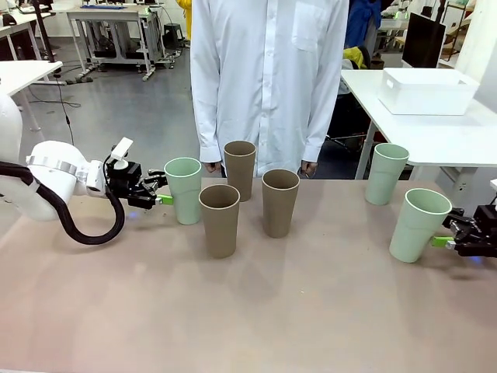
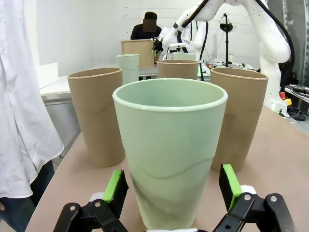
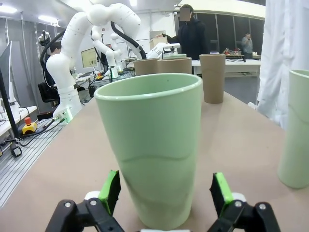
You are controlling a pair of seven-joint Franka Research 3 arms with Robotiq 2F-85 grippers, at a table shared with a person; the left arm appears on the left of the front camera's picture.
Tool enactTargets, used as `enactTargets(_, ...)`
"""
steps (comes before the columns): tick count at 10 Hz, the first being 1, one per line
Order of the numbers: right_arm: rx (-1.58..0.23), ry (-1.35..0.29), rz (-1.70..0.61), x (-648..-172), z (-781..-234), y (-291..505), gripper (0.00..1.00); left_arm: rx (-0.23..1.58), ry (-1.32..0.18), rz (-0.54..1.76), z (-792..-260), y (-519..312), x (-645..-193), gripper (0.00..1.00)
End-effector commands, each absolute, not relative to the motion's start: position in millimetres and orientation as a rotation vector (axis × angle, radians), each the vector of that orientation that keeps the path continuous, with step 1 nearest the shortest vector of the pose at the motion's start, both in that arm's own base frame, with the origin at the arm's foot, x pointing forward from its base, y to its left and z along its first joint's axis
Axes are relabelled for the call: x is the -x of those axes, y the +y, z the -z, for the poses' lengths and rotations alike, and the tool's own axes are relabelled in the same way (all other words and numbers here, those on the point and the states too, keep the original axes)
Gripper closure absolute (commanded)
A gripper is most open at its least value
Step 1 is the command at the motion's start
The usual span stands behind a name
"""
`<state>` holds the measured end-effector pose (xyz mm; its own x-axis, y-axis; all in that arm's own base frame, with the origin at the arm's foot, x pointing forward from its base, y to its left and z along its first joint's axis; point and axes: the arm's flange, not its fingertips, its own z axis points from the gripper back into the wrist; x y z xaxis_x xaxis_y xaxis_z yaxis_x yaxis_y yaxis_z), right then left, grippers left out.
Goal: Stack the cups and store them in the basket.
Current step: Pick up two Reusable plastic cups , one in each hand.
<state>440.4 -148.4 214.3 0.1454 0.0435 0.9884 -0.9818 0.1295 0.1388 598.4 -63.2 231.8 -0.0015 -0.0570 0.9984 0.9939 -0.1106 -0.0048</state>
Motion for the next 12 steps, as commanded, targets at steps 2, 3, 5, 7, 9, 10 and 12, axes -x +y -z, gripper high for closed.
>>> enactTargets(2,-1.139,-1.103,-1.036,-442,-220,-131,0.00,1.295,-1.082,1.314,-233,-72,-601,0.00)
enactTargets(3,-1.147,-1.100,-1.031,-444,-219,-128,0.00,1.301,-1.077,1.309,-233,-76,-602,0.00)
enactTargets(5,-1.157,-1.089,-1.026,-446,-217,-125,0.00,1.313,-1.066,1.319,-235,-87,-603,0.00)
enactTargets(7,-1.170,-1.080,-1.026,-447,-216,-120,0.00,1.329,-1.032,1.342,-237,-99,-603,0.00)
enactTargets(9,-1.183,-1.075,-1.021,-450,-214,-113,0.00,1.340,-0.993,1.361,-232,-112,-604,0.00)
enactTargets(10,-1.187,-1.074,-1.017,-451,-213,-110,0.00,1.342,-0.984,1.366,-228,-117,-604,0.00)
enactTargets(12,-1.193,-1.072,-1.010,-453,-212,-105,0.00,1.363,-0.984,1.362,-222,-123,-604,0.00)
